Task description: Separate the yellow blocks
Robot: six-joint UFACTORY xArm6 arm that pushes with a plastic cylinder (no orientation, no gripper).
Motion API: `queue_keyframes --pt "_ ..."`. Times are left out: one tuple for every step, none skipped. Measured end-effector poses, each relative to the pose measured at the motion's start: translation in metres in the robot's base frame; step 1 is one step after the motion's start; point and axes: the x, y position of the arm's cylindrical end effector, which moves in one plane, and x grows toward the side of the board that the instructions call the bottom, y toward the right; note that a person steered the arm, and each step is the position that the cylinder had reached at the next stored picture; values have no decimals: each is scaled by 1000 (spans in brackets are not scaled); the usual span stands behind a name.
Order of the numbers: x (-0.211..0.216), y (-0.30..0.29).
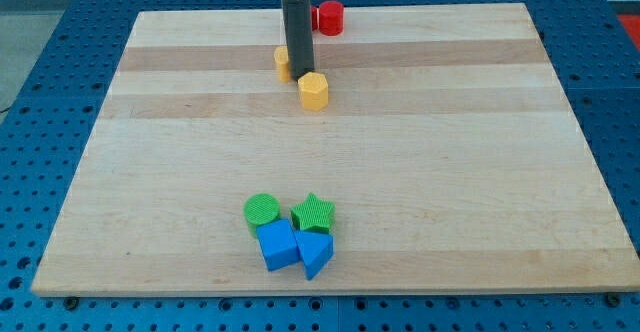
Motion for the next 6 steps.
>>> queue_keyframes --pt "18 -8" --pt "33 -38" --pt "16 -63" --pt "-25 -53" --pt "-43 -47" --pt "-16 -59"
